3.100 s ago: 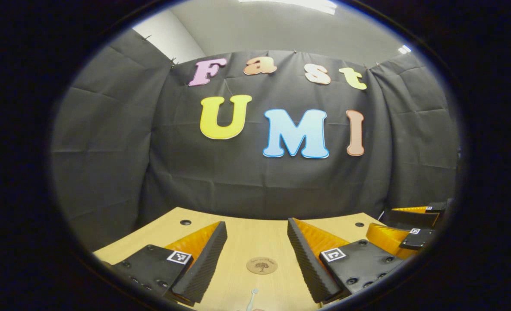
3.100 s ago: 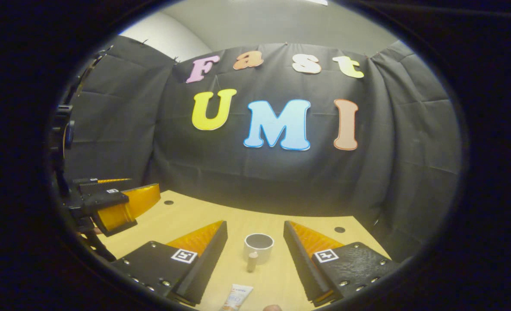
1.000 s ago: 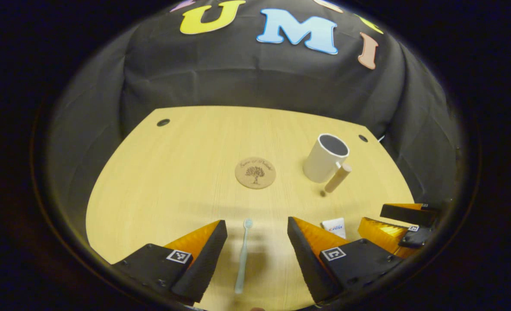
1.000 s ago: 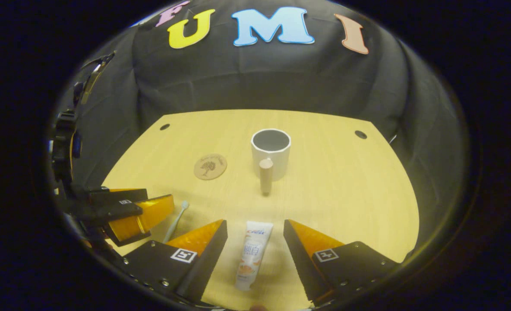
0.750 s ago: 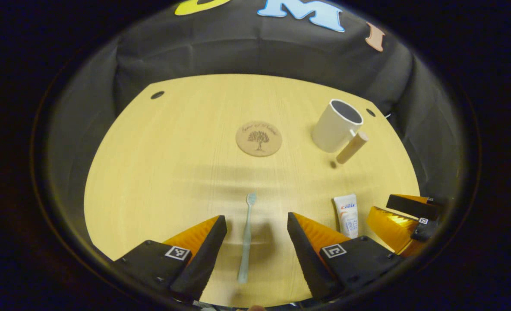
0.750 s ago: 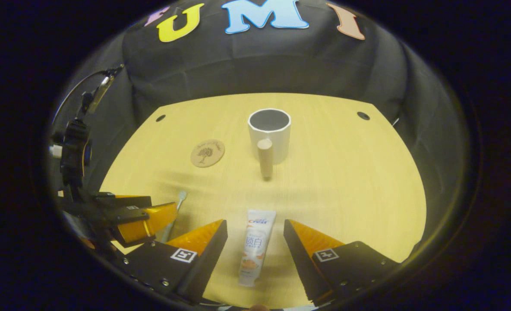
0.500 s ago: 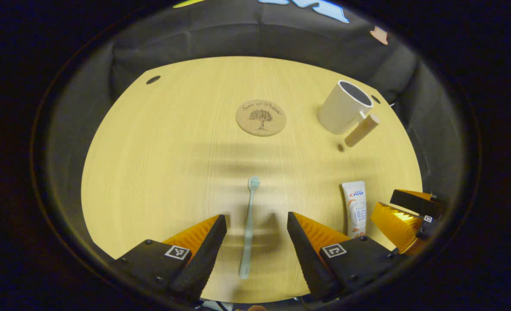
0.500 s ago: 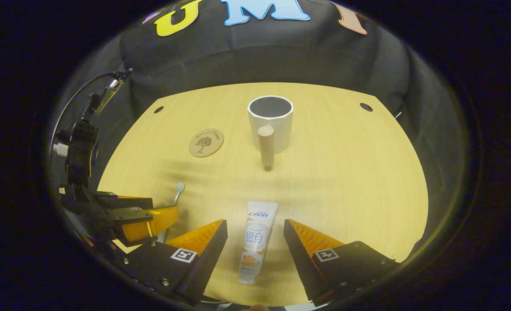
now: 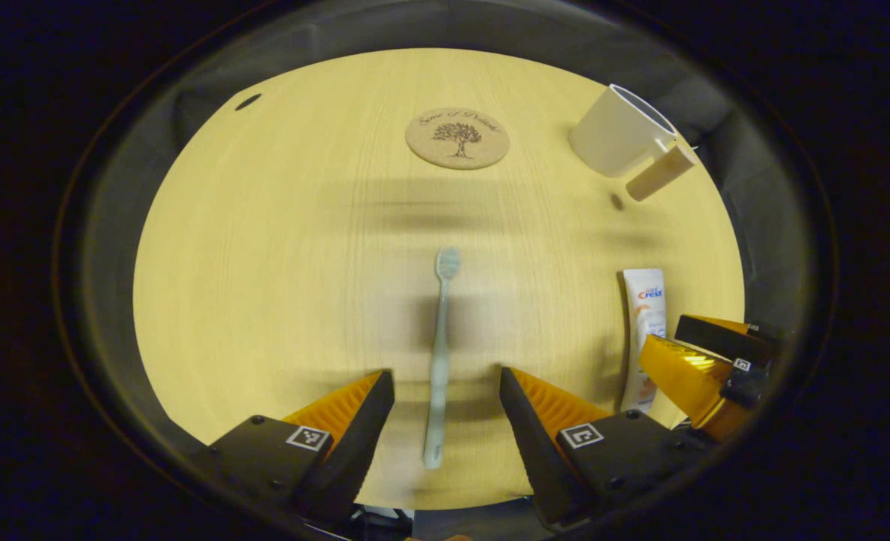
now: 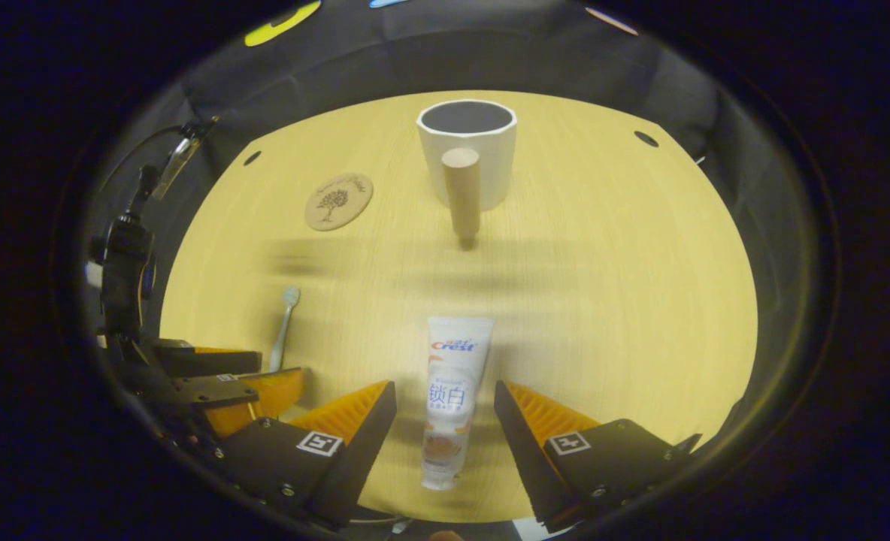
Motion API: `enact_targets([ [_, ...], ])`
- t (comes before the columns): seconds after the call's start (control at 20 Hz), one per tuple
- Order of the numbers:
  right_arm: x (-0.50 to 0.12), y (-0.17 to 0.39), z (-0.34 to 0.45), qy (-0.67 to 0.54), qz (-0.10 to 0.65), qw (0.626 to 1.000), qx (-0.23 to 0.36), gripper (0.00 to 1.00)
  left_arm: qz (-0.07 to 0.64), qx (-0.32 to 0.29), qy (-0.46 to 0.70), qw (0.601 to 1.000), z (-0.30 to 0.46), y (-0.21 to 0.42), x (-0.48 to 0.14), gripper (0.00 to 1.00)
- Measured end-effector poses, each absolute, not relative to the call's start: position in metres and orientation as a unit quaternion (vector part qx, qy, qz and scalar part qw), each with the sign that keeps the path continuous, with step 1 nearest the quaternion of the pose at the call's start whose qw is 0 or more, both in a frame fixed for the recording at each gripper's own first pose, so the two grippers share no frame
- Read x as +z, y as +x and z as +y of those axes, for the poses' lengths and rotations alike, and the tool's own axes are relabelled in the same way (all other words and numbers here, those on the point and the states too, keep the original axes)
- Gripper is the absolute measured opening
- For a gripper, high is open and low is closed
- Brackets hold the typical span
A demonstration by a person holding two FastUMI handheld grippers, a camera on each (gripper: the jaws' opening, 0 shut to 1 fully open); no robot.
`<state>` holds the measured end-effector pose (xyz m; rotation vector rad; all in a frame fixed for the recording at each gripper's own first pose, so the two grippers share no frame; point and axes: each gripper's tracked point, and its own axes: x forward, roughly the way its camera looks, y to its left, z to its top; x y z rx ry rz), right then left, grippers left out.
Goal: Put the toothbrush and toothpaste on the desktop into the cup, then pick up the cup and place it on the coaster on the desktop.
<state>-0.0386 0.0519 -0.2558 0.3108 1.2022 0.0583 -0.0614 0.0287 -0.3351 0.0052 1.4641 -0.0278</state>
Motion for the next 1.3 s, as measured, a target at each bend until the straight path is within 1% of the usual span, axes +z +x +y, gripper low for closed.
enact_targets([
  [0.3, -0.275, -0.043, 0.051, 0.129, 0.589, 0.797, 0.022, 0.84, 0.667, -0.005, 0.034, 0.744, 0.028, -0.06, -0.339, 0.94],
  [0.4, -0.28, -0.045, 0.051, 0.128, 0.594, 0.794, 0.018, 0.84, 0.659, -0.012, 0.043, 0.751, 0.024, -0.059, -0.338, 0.88],
  [0.45, -0.282, -0.045, 0.049, 0.125, 0.598, 0.792, 0.013, 0.84, 0.658, -0.014, 0.044, 0.751, 0.022, -0.059, -0.339, 0.81],
  [0.5, -0.282, -0.043, 0.049, 0.126, 0.594, 0.795, 0.011, 0.84, 0.656, -0.016, 0.045, 0.753, 0.02, -0.057, -0.339, 0.77],
  [0.55, -0.281, -0.041, 0.049, 0.128, 0.594, 0.794, 0.01, 0.83, 0.652, -0.016, 0.046, 0.757, 0.019, -0.055, -0.339, 0.71],
  [0.6, -0.281, -0.042, 0.048, 0.128, 0.596, 0.793, 0.009, 0.84, 0.652, -0.016, 0.045, 0.757, 0.019, -0.053, -0.339, 0.65],
  [0.65, -0.282, -0.042, 0.048, 0.127, 0.597, 0.792, 0.009, 0.83, 0.651, -0.019, 0.045, 0.758, 0.02, -0.054, -0.339, 0.58],
  [0.7, -0.282, -0.042, 0.047, 0.125, 0.6, 0.79, 0.006, 0.84, 0.648, -0.021, 0.045, 0.76, 0.021, -0.053, -0.339, 0.6],
  [0.75, -0.283, -0.044, 0.044, 0.121, 0.603, 0.789, 0.002, 0.74, 0.641, -0.02, 0.046, 0.766, 0.025, -0.052, -0.337, 0.59],
  [0.8, -0.285, -0.045, 0.042, 0.116, 0.605, 0.788, -0.002, 0.7, 0.639, -0.016, 0.038, 0.768, 0.027, -0.052, -0.336, 0.47],
  [0.85, -0.284, -0.047, 0.042, 0.114, 0.608, 0.786, 0.001, 0.61, 0.636, -0.021, 0.039, 0.771, 0.027, -0.052, -0.337, 0.35],
  [0.9, -0.281, -0.046, 0.041, 0.116, 0.608, 0.786, 0.003, 0.61, 0.635, -0.024, 0.039, 0.772, 0.027, -0.052, -0.337, 0.34],
  [0.95, -0.287, -0.049, 0.041, 0.115, 0.612, 0.783, 0.002, 0.49, 0.626, -0.021, 0.042, 0.778, 0.03, -0.049, -0.339, 0.34],
  [1.0, -0.284, -0.051, 0.042, 0.118, 0.611, 0.782, 0.002, 0.48, 0.628, -0.018, 0.039, 0.777, 0.028, -0.049, -0.339, 0.25],
  [1.05, -0.283, -0.051, 0.042, 0.119, 0.612, 0.782, 0.005, 0.41, 0.623, -0.025, 0.042, 0.781, 0.029, -0.051, -0.336, 0.17],
  [1.1, -0.284, -0.051, 0.041, 0.119, 0.61, 0.783, 0.006, 0.41, 0.621, -0.029, 0.046, 0.782, 0.029, -0.052, -0.335, 0.17],
  [1.15, -0.283, -0.051, 0.042, 0.126, 0.61, 0.782, 0.005, 0.36, 0.616, -0.036, 0.051, 0.785, 0.028, -0.052, -0.336, 0.17],
  [1.2, -0.283, -0.05, 0.042, 0.129, 0.607, 0.784, 0.008, 0.35, 0.611, -0.042, 0.054, 0.789, 0.028, -0.053, -0.336, 0.16],
  [1.25, -0.283, -0.05, 0.041, 0.132, 0.606, 0.784, 0.011, 0.35, 0.608, -0.046, 0.055, 0.791, 0.028, -0.051, -0.335, 0.12],
  [1.3, -0.283, -0.049, 0.04, 0.142, 0.599, 0.788, 0.006, 0.35, 0.603, -0.052, 0.056, 0.794, 0.028, -0.051, -0.334, 0.12],
])
